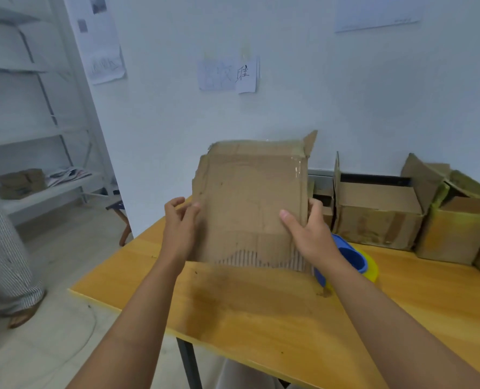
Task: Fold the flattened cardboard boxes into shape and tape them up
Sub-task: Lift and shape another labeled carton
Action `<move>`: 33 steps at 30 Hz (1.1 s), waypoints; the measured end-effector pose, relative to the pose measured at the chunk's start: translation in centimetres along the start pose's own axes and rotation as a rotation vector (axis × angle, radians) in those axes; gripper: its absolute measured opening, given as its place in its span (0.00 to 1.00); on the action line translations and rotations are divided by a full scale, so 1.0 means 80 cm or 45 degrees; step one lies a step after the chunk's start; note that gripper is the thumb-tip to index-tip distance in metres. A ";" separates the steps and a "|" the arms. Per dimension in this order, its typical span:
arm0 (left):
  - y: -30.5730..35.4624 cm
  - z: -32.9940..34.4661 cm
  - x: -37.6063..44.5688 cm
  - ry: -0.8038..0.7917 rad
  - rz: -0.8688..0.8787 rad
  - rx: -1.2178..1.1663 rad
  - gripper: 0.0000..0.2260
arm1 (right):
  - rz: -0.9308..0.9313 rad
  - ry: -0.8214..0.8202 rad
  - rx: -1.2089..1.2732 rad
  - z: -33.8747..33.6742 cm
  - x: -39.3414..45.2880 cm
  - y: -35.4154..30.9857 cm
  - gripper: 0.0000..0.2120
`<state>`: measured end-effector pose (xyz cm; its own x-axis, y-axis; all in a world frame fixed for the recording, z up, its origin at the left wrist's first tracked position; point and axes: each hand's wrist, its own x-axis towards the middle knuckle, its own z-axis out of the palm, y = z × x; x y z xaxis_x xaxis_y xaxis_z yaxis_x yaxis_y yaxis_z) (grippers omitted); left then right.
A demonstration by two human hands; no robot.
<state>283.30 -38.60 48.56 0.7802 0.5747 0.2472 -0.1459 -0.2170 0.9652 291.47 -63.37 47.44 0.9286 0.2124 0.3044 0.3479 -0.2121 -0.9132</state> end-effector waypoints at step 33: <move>0.044 -0.059 0.011 -0.476 0.140 -0.140 0.20 | 0.296 -0.243 0.142 -0.032 0.022 -0.083 0.52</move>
<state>280.57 -35.14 52.56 0.9209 0.2216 0.3207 -0.2891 -0.1637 0.9432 291.16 -64.03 54.71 0.9369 0.3478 0.0370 0.1028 -0.1727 -0.9796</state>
